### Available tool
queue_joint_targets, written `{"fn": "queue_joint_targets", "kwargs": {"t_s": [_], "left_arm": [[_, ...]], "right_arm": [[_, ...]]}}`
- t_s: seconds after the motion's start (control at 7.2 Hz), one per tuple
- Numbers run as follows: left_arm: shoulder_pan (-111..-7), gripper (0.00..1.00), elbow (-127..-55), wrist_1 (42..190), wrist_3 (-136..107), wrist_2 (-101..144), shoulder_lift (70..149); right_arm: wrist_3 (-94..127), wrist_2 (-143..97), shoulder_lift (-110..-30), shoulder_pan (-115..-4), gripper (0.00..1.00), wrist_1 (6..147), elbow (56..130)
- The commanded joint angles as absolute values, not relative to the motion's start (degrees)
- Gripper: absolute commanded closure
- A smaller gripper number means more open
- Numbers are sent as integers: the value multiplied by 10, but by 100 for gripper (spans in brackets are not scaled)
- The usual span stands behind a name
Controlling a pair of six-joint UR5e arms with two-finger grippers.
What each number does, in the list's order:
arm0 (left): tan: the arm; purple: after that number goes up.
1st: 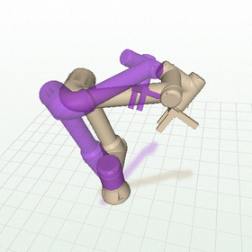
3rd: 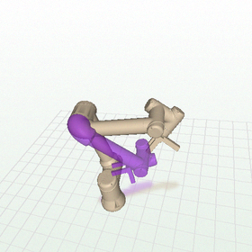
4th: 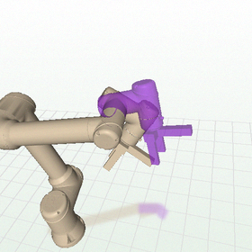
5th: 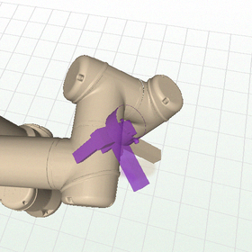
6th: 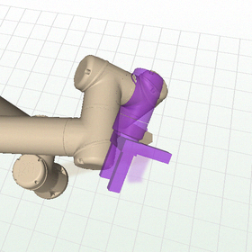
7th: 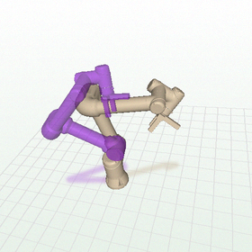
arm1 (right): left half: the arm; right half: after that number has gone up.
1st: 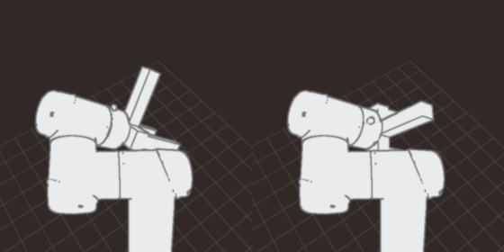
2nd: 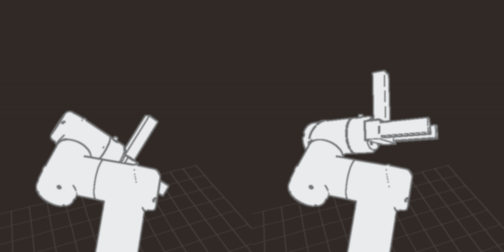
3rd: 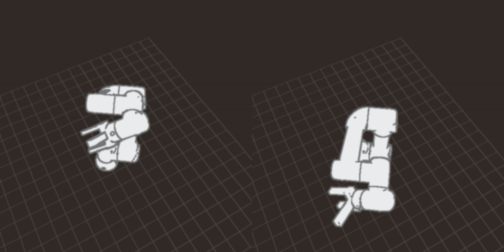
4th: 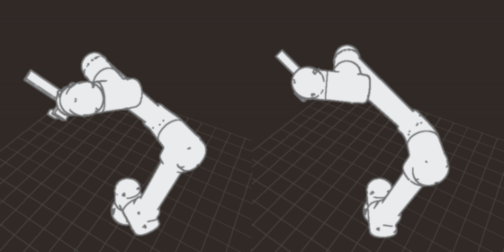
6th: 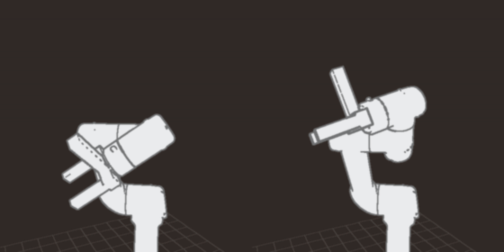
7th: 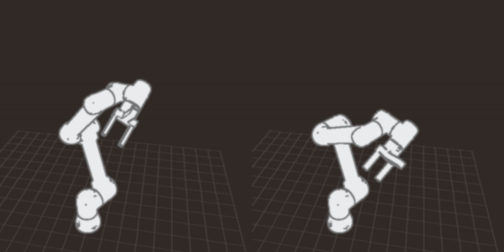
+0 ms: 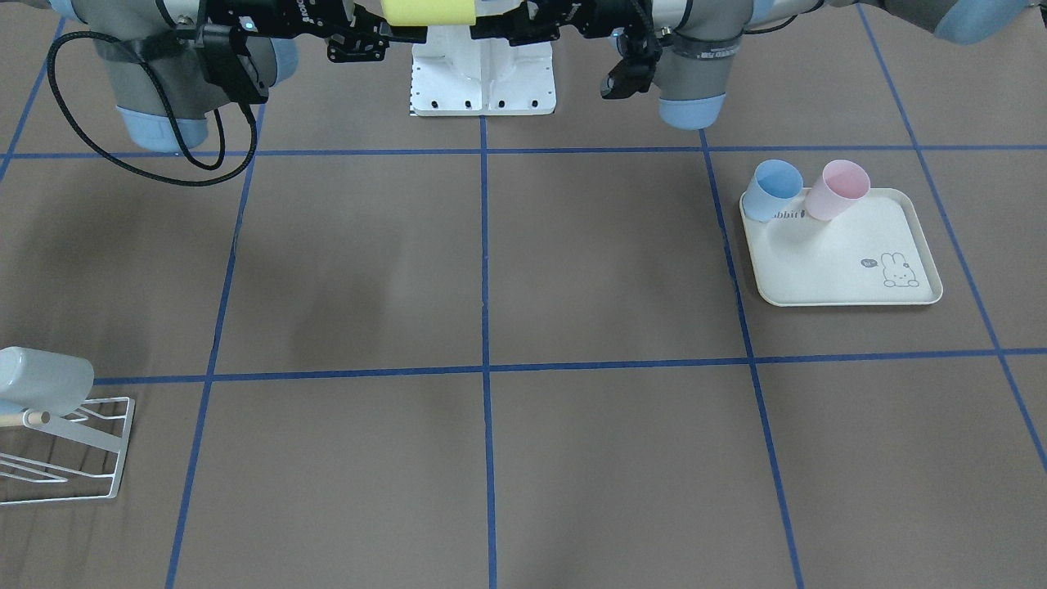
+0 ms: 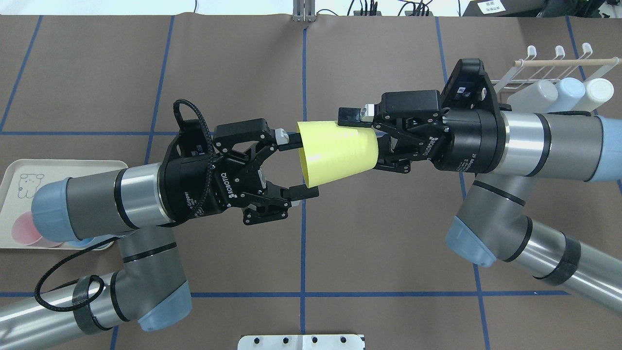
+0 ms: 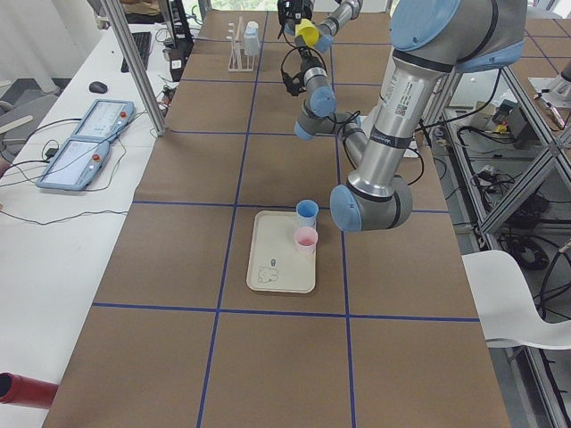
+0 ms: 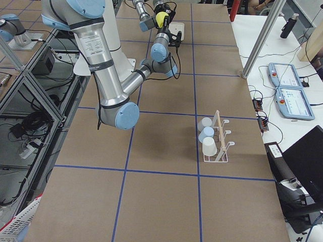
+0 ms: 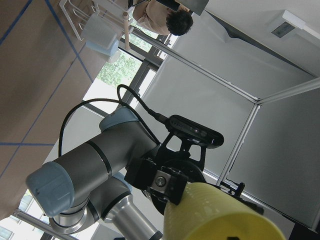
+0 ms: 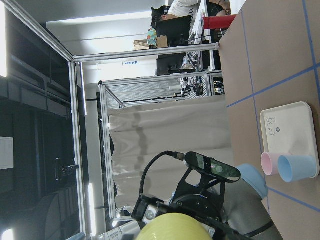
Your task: Transfer IKEA cup to right arm and place on rack
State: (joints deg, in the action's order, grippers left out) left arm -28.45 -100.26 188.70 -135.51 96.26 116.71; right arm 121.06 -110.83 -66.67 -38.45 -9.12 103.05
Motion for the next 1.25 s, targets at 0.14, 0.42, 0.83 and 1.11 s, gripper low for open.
{"fn": "queue_joint_targets", "kwargs": {"t_s": [0.14, 0.42, 0.83, 1.11], "left_arm": [[-410, 0, -980, 1844, -1333, 1025, 1118], [-488, 0, -958, 1788, -1290, 1115, 1115], [-535, 0, -959, 1740, -1143, 1156, 1043], [-577, 0, -994, 1597, -981, 1186, 1022]], "right_arm": [[1136, -1117, -668, -466, 78, 25, 1020], [1110, -1138, -665, -523, 79, 57, 977], [871, -1214, -671, -602, 81, 244, 976], [735, -1213, -685, -642, 82, 331, 975]]}}
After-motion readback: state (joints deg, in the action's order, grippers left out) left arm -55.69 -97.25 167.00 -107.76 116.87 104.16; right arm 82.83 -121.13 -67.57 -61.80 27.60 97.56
